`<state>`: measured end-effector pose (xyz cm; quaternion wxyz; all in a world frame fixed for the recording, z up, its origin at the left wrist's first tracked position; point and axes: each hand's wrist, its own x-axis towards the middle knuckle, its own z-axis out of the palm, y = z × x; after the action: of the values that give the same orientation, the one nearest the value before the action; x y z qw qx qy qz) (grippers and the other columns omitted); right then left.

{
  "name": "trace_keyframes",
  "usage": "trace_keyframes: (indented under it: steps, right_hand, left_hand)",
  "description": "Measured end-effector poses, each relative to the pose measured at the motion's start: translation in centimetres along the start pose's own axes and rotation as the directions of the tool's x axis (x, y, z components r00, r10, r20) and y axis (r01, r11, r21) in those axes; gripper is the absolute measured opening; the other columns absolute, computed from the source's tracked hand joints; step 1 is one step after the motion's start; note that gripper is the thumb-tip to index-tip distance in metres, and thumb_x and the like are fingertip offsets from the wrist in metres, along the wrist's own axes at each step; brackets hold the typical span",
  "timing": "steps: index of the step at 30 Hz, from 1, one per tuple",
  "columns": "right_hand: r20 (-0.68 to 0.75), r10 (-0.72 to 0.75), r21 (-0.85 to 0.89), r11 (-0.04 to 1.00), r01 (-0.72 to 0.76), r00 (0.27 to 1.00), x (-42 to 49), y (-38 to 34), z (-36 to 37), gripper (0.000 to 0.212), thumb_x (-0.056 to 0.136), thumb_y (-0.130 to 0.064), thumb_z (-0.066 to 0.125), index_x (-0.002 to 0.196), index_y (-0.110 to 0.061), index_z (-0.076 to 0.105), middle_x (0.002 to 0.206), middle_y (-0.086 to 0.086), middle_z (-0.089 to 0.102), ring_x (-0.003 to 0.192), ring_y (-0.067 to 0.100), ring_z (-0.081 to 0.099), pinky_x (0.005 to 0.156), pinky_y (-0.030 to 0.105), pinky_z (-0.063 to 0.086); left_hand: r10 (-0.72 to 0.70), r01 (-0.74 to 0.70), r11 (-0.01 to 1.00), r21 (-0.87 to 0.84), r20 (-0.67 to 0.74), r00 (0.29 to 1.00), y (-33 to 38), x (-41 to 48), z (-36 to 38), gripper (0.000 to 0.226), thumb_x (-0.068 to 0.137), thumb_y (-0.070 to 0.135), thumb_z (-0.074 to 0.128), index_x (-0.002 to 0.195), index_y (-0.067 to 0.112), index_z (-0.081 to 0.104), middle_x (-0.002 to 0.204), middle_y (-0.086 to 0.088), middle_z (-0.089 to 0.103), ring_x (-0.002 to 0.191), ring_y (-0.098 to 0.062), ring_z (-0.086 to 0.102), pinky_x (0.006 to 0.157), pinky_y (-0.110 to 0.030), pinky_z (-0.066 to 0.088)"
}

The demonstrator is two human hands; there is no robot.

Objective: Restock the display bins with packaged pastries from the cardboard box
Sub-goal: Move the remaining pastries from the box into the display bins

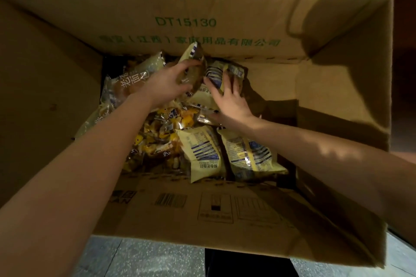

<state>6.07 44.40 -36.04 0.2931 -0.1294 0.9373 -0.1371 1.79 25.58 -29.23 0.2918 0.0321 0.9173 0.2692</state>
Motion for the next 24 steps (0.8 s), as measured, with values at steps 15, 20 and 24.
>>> trace_keyframes:
  steps: [15, 20, 24]
  right_hand:
    - [-0.376, 0.112, 0.344, 0.939, 0.026, 0.920, -1.3, 5.4, -6.5, 0.049, 0.093, -0.019, 0.063, 0.139, -0.024, 0.048, 0.135, 0.009, 0.056, 0.127, 0.031, 0.050, 0.104, 0.048, 0.045]
    - [-0.430, -0.022, 0.237, 0.962, 0.137, 0.903, -1.1, 5.4, -5.3, 0.045, 0.097, -0.022, 0.057, 0.141, -0.018, 0.048, 0.134, 0.011, 0.054, 0.117, 0.031, 0.059, 0.099, 0.048, 0.050]
    - [-0.459, -0.043, 0.194, 0.970, 0.147, 0.887, -0.7, 5.4, -5.4, 0.035, 0.097, -0.019, 0.055, 0.131, -0.010, 0.057, 0.132, 0.009, 0.055, 0.112, 0.030, 0.060, 0.097, 0.045, 0.051]
  left_hand:
    - [-0.028, 0.034, 0.994, -0.100, 0.055, 0.998, -0.5, 0.9, 1.5, 0.052, 0.103, 0.023, 0.045, 0.140, 0.056, 0.033, 0.147, -0.014, 0.042, 0.097, -0.022, 0.065, 0.075, -0.030, 0.055]
    - [-0.040, 0.042, 0.988, -0.151, 0.015, 0.999, -0.1, 1.6, 2.1, 0.058, 0.092, 0.026, 0.066, 0.140, 0.043, 0.039, 0.135, -0.010, 0.053, 0.111, -0.023, 0.058, 0.091, -0.027, 0.045]
    - [-0.018, 0.008, 0.989, -0.145, -0.063, 0.998, -0.3, 1.4, 1.9, 0.055, 0.093, 0.011, 0.062, 0.139, 0.036, 0.045, 0.117, 0.001, 0.057, 0.086, -0.011, 0.059, 0.060, -0.010, 0.045]
